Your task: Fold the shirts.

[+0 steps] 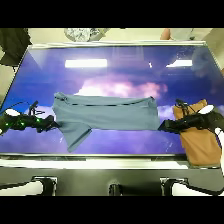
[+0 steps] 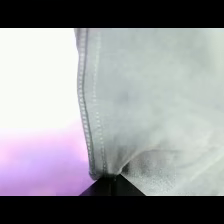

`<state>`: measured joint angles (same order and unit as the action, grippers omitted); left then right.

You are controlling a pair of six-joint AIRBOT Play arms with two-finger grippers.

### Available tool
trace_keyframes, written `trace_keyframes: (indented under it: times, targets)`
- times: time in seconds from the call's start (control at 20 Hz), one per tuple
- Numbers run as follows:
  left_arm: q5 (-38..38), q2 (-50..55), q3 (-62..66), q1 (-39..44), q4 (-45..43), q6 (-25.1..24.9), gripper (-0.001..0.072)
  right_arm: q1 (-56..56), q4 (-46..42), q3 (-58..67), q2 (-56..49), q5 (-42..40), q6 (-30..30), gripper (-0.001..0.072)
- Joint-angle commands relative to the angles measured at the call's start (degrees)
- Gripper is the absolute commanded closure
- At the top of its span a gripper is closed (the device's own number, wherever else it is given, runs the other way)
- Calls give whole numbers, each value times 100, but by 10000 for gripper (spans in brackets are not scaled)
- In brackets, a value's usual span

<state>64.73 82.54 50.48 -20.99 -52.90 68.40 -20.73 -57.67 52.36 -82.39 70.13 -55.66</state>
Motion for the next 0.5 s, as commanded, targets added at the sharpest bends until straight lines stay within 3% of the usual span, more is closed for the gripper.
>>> trace_keyframes:
  times: [0.0,0.15,0.25,0.3,0.35,0.45]
  targets:
    - [15,-63,0,2,26,-15,681,-2,511,-105,-341,-404,39,165]
    - [9,-61,0,2,28,-52,681,-2,767,-105,-487,-555,26,258]
    - [-20,-61,0,0,26,-52,680,-2,737,-105,-498,-555,-33,416]
    - [-48,-59,11,0,24,-52,680,-2,774,-101,-498,-498,-31,620]
    - [-50,-59,48,0,24,-52,681,-2,796,-101,-487,-417,11,669]
    - [131,-74,326,0,17,-55,684,-2,791,-50,-341,-297,345,670]
